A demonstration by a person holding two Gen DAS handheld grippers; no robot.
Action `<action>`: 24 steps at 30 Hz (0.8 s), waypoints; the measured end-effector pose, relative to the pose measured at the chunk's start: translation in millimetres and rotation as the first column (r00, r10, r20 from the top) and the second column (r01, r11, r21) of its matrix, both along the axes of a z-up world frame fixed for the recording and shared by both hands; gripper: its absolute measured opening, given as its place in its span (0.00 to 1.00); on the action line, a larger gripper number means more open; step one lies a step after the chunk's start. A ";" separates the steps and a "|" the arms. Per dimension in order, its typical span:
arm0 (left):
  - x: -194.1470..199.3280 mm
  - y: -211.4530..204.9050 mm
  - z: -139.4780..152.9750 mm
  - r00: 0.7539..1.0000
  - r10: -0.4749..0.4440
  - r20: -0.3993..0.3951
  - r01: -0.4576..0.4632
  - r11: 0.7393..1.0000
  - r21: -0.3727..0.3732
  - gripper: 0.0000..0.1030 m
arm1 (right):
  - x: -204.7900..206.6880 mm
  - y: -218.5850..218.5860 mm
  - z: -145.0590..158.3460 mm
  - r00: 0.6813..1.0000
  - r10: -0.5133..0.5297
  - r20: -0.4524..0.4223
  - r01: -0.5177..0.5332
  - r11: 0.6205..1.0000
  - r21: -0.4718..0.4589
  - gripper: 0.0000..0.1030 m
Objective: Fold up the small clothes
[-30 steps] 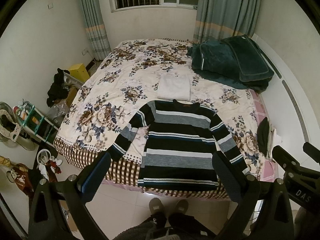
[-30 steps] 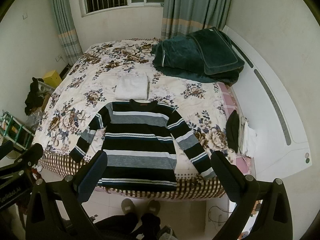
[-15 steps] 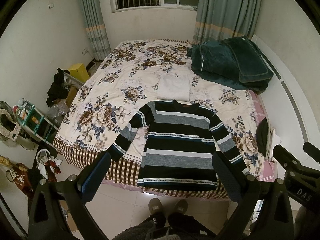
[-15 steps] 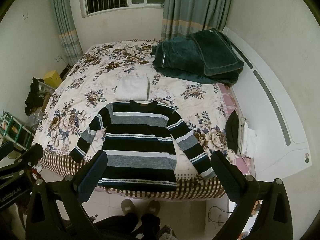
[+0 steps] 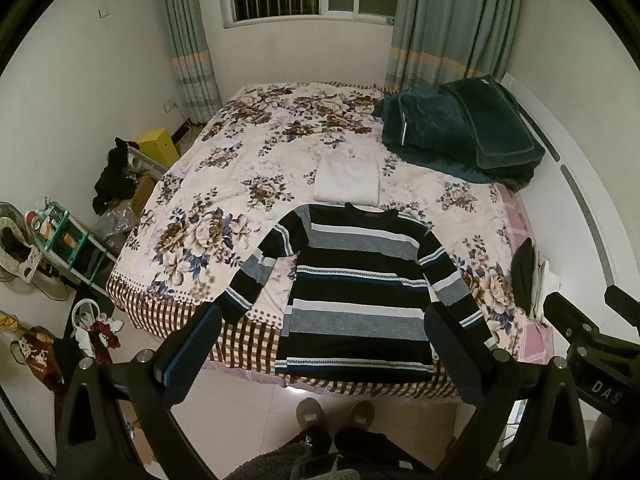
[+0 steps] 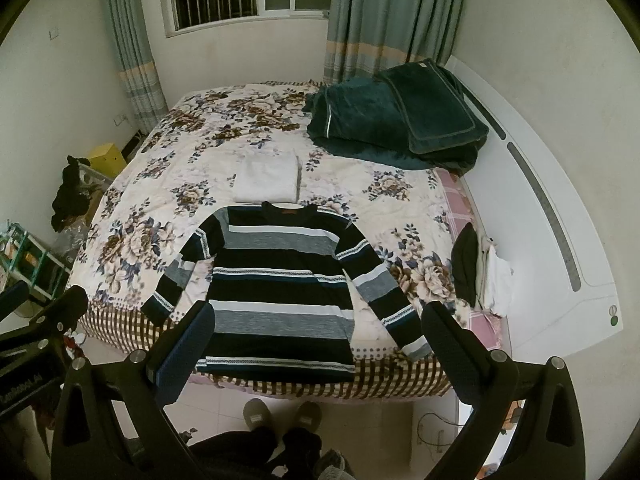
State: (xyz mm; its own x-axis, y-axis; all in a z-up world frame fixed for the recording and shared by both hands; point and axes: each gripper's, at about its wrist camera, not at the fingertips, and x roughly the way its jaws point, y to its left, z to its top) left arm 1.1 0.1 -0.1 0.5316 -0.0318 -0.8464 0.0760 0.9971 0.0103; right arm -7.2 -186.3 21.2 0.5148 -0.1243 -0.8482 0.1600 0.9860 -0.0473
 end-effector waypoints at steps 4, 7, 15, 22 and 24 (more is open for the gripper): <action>4.8 -3.0 -1.1 1.000 -0.002 0.002 0.002 1.000 0.001 1.00 | 4.5 2.3 0.8 1.000 0.000 0.001 0.000 1.000 0.002 1.00; 2.7 -3.2 0.2 1.000 -0.003 0.002 0.003 1.000 0.000 1.00 | 0.8 0.5 -2.8 1.000 0.000 0.002 0.000 1.000 0.000 1.00; 33.7 -6.9 -13.5 0.999 0.010 0.052 -0.011 1.000 0.023 1.00 | 31.6 0.4 -1.5 0.999 -0.045 0.007 0.044 0.997 0.065 1.00; 100.4 -23.6 -91.1 0.997 -0.014 0.071 0.008 0.996 0.088 1.00 | 63.0 -115.1 -118.6 0.936 -0.331 -0.124 0.345 0.931 0.119 1.00; 119.4 -35.6 -128.1 0.999 -0.028 0.041 0.023 0.994 0.110 1.00 | 60.6 -160.3 -161.9 0.891 -0.415 -0.183 0.439 0.890 0.120 1.00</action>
State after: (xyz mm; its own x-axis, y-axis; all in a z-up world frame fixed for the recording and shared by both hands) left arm 120.4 -35.6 -128.2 0.5669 0.0463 -0.8225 0.0983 0.9875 0.1234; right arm 53.5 -346.6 -140.6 0.3080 -0.1657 -0.9369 0.5704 0.8203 0.0425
